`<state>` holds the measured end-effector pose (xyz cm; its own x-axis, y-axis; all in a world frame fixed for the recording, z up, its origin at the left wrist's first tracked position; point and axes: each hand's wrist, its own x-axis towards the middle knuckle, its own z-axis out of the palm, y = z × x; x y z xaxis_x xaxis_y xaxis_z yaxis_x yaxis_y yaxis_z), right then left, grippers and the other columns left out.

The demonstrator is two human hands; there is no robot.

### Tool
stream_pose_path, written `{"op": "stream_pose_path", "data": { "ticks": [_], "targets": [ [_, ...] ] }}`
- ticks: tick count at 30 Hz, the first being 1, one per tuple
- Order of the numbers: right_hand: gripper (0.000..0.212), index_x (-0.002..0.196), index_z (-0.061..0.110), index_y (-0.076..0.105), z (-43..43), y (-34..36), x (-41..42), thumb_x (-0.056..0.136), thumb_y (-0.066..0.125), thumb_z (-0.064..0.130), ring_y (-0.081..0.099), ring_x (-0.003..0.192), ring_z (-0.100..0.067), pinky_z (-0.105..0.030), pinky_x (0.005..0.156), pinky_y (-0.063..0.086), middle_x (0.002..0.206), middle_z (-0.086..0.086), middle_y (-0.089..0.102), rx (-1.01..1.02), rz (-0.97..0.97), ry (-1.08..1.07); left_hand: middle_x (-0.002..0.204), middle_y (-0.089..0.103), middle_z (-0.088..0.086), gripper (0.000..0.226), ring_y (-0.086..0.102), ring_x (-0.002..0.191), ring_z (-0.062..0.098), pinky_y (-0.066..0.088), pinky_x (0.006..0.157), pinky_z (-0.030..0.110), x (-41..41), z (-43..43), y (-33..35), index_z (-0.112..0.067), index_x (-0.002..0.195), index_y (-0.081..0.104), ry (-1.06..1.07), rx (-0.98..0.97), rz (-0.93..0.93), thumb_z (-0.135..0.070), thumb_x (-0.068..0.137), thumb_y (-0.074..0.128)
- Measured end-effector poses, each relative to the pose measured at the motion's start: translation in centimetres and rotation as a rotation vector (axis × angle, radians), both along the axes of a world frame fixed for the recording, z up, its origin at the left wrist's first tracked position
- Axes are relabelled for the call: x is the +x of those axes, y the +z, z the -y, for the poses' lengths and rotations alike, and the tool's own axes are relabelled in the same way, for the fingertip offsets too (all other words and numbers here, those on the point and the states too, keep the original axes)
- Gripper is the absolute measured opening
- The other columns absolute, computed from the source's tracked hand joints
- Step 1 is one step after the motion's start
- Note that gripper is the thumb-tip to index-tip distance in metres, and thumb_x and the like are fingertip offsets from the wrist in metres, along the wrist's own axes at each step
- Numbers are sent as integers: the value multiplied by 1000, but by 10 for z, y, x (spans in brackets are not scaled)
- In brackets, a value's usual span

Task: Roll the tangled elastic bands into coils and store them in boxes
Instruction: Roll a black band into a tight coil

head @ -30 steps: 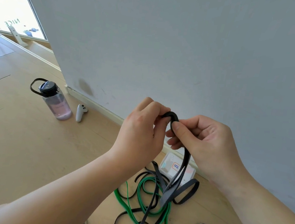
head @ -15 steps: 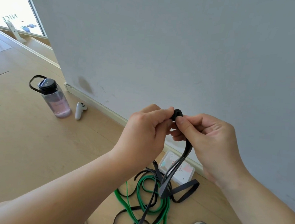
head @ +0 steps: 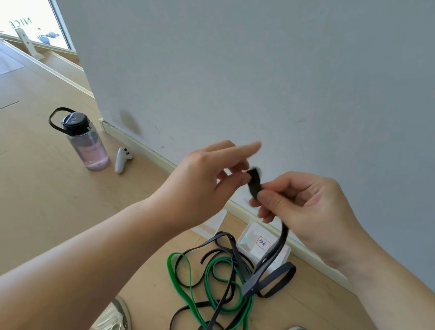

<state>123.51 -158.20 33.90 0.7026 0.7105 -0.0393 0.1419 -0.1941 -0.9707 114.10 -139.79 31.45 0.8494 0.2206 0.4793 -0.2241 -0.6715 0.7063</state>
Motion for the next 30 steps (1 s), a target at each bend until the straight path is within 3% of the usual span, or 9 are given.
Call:
{"op": "stream_pose_path", "data": {
  "ticks": [5,10,14,18,23,26,28,30],
  "targets": [
    [8,88,9,73,-7,-8,-9,93,70,3,73,70,-23,-33,70,61,80,-7,79,-38,44,-26,94,69,-3,30,68,80,9,53,74,19,2,-3,-3,-11,116,78,-19,-49,-78,4,96,63],
    [16,91,21,71,-7,-9,3,98,66,8,72,72,-21,-47,78,63,82,-1,78,-149,199,-68,105,64,-8,35,62,92,4,49,81,18,1,-8,-4,-19,133,69,60,-52,-169,-8,100,63],
    [19,89,29,71,-5,-12,6,97,67,12,71,73,-19,-50,78,62,82,1,77,-175,266,-102,104,66,-14,36,63,90,-1,53,85,21,-1,-5,1,-21,137,66,14,-131,-264,-13,102,62],
    [16,94,30,67,-7,-14,7,99,64,16,71,73,-10,-40,75,63,84,8,76,-161,331,-128,103,66,-8,37,64,90,4,59,80,19,-1,0,6,-21,138,65,-44,-211,-340,-13,103,59],
    [8,88,22,66,-10,-14,2,96,68,21,63,58,-12,-30,56,55,68,3,70,-186,404,-156,106,67,-8,27,66,98,3,61,83,28,0,0,5,-28,124,74,-50,-252,-360,-18,101,64],
    [10,87,20,67,-13,-15,-1,95,69,23,67,62,-17,-36,61,59,71,-1,73,-188,356,-187,102,67,-12,24,64,89,-3,56,85,21,2,2,2,-29,119,76,27,-214,-325,-19,100,65],
    [8,89,19,69,-15,-12,-1,97,69,22,72,67,-23,-45,68,62,76,-3,76,-154,274,-186,96,65,-11,21,61,82,-3,48,76,10,3,7,0,-25,114,77,101,-132,-254,-17,100,64],
    [6,92,15,71,-15,-9,-3,97,69,17,75,69,-23,-43,71,64,80,-4,78,-70,141,-159,92,63,-10,19,58,76,-1,41,69,6,5,11,-1,-20,109,78,194,-76,-162,-12,98,64]
  ]
}}
